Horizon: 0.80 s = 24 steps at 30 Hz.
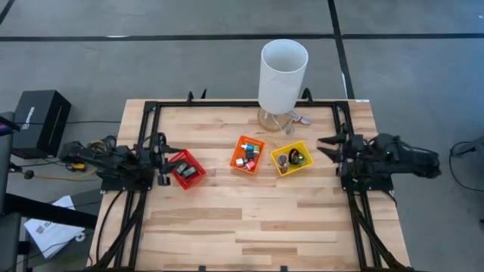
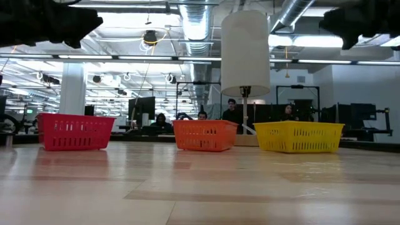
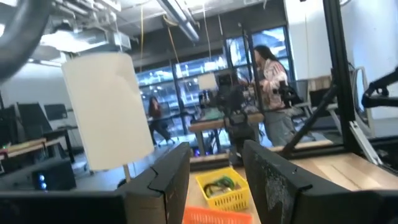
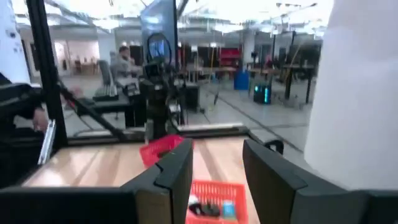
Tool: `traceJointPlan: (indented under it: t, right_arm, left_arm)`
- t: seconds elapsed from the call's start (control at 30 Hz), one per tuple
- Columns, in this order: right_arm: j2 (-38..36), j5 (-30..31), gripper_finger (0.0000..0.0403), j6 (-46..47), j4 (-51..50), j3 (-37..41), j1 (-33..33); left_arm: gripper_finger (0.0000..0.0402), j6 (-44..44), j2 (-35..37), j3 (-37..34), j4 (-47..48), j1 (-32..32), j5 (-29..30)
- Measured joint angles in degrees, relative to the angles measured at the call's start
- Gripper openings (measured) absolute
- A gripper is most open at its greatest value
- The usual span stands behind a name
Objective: Pick & Place Office items
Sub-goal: Return to Home Position
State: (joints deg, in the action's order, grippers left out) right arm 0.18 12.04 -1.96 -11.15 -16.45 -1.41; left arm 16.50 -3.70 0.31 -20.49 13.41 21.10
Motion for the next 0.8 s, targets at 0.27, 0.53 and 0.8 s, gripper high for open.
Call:
traceJointPlan:
  t: [0.27, 0.53, 0.8]
  right_arm:
    - [0.06, -0.03, 0.0133, 0.95, 7.98, 8.37, 0.00]
    - [0.05, 0.00, 0.0134, 4.89, 16.39, 15.76, 0.00]
    - [0.16, 0.00, 0.0134, 5.16, 13.95, 16.00, 0.00]
  left_arm:
    - [0.0144, 1.18, -0.61, 0.03, -1.10, -0.04, 0.15]
    - [0.0144, 0.92, -2.19, 0.03, -1.09, 0.00, 0.33]
    - [0.0144, 0.86, -4.94, 0.03, -1.17, 0.00, 0.31]
